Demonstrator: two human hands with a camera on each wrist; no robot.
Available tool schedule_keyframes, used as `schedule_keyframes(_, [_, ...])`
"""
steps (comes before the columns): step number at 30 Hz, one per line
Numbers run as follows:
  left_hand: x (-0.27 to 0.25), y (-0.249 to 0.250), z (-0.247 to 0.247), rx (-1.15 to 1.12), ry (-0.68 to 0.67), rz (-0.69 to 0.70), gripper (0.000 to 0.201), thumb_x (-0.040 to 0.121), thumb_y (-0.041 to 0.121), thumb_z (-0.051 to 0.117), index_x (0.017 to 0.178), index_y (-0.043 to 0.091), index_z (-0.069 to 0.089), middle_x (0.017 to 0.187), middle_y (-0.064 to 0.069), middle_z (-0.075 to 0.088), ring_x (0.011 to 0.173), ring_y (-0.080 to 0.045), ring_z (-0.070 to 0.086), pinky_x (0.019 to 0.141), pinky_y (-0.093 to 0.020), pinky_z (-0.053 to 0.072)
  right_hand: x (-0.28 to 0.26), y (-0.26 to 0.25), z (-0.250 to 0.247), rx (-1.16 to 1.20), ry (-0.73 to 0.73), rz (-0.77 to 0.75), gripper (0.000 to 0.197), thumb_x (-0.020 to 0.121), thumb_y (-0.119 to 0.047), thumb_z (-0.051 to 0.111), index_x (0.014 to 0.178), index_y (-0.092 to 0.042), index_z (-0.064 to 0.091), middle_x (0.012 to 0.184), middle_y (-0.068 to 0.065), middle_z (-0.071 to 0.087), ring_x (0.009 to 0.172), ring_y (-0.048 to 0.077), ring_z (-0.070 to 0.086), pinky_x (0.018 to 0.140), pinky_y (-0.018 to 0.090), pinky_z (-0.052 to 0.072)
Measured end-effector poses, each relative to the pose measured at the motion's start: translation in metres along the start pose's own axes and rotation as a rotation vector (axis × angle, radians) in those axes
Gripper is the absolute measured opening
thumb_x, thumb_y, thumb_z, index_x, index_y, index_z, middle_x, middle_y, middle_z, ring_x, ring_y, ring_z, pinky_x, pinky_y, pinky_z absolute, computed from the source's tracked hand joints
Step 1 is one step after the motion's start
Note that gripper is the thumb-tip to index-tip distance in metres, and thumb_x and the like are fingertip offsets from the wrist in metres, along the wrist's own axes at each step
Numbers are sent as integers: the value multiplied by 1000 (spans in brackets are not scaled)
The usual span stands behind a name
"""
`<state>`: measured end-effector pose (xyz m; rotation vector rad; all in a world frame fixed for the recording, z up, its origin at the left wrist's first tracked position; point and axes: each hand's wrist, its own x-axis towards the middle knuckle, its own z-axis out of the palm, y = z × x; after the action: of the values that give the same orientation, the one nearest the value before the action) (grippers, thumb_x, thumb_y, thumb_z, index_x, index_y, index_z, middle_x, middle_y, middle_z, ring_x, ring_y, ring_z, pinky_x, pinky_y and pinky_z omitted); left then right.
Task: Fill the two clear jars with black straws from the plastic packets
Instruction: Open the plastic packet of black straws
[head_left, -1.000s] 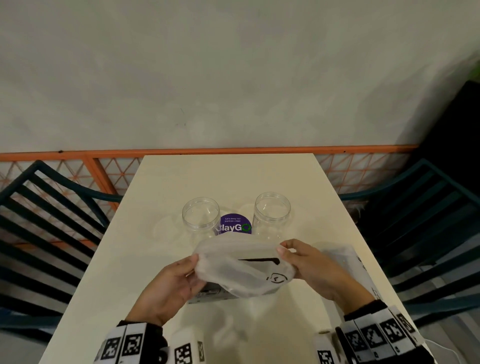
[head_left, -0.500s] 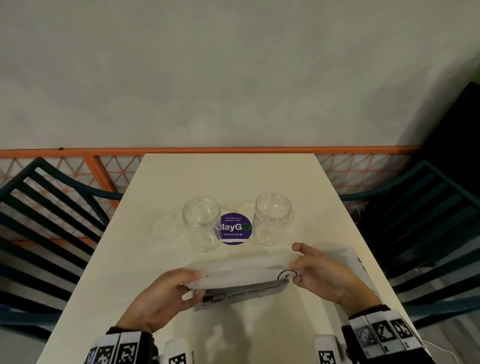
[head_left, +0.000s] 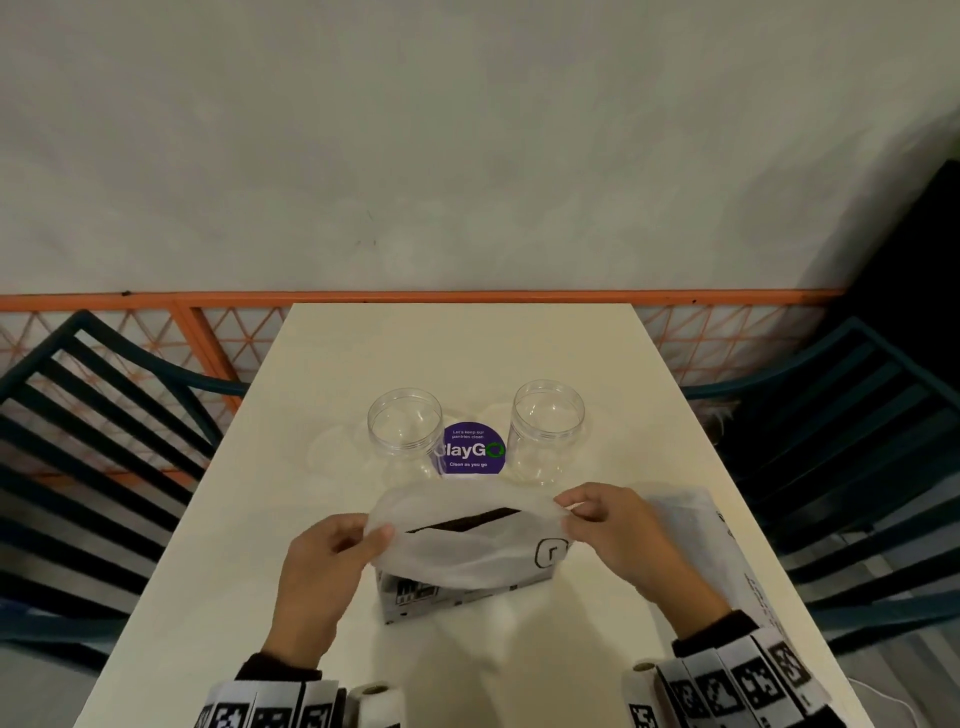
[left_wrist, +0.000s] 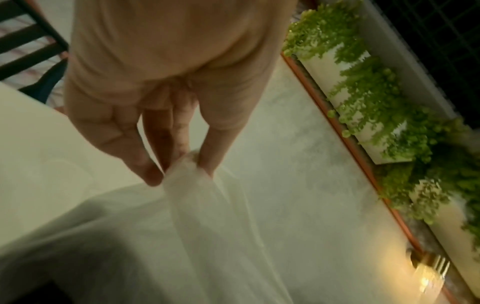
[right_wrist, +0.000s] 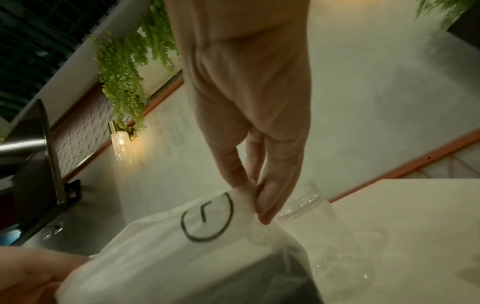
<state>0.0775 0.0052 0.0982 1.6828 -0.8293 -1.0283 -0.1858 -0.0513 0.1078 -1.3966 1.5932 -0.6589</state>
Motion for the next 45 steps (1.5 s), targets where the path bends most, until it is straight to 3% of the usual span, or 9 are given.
schedule_keyframes(8, [-1, -4, 2, -360, -217, -205, 18, 88, 5, 53, 97, 3, 68, 87, -9, 74, 75, -16, 68, 61, -19, 55, 6, 2, 0, 765, -292, 347, 24, 85, 5, 55, 82, -17, 47, 60, 4, 57, 52, 15, 45, 52, 23, 34])
schedule_keyframes(12, [3, -14, -13, -540, -299, -395, 12, 79, 6, 64, 82, 15, 55, 59, 3, 58, 46, -8, 48, 46, -20, 35, 2, 8, -14, 987, -397, 424, 39, 45, -1, 84, 62, -17, 53, 52, 4, 54, 42, 15, 50, 38, 21, 40])
schedule_keyframes(14, [2, -14, -19, -704, -410, -434, 36, 52, 7, 85, 71, 12, 56, 53, 4, 48, 40, -8, 41, 38, -19, 33, -1, 11, -20, 1014, -405, 452, 38, 44, 1, 81, 61, -16, 52, 47, 4, 50, 40, 16, 49, 37, 22, 40])
schedule_keyframes(19, [2, -9, -17, -799, -412, -383, 65, 24, 13, 94, 70, 14, 48, 58, 3, 52, 41, -9, 41, 38, -20, 36, -2, 14, -19, 953, -373, 512, 22, 74, 5, 45, 70, -17, 44, 49, 1, 45, 40, 14, 44, 40, 21, 35])
schedule_keyframes(25, [-4, 2, -3, -460, -398, -213, 24, 85, 27, 53, 104, 13, 52, 99, -13, 59, 87, -21, 55, 78, -33, 42, -1, -10, -14, 537, -351, 310, 15, 83, -13, 61, 89, -19, 49, 82, 1, 51, 73, 14, 47, 61, 24, 34])
schedule_keyframes(31, [-13, 7, 19, -125, -238, -85, 34, 77, -4, 65, 96, 19, 48, 87, -14, 61, 76, -23, 56, 64, -29, 44, 6, -5, 16, -87, -48, 113, 22, 87, -18, 54, 105, -14, 40, 81, -2, 47, 70, 11, 47, 56, 21, 36])
schedule_keyframes(36, [-4, 1, 12, -67, -63, -72, 42, 79, -2, 63, 109, 17, 40, 79, -11, 53, 70, -21, 49, 63, -29, 39, 14, 3, 3, -67, 116, -50, 22, 86, -10, 59, 72, -27, 56, 89, 9, 66, 78, 29, 67, 71, 33, 52])
schedule_keyframes(39, [-2, -9, 10, 175, 80, 16, 40, 76, 9, 69, 106, 15, 42, 99, -6, 46, 80, -26, 51, 68, -32, 39, 15, 9, -2, -5, 86, -39, 23, 88, -10, 59, 74, -27, 64, 80, 5, 70, 78, 26, 68, 79, 39, 56])
schedule_keyframes(45, [1, -17, 8, 262, 75, 98, 10, 80, 17, 67, 73, 13, 61, 77, -3, 66, 78, -26, 64, 75, -42, 54, 6, 8, 3, 163, -133, 36, 7, 87, -8, 61, 92, -14, 60, 96, 13, 66, 80, 19, 64, 60, 17, 50])
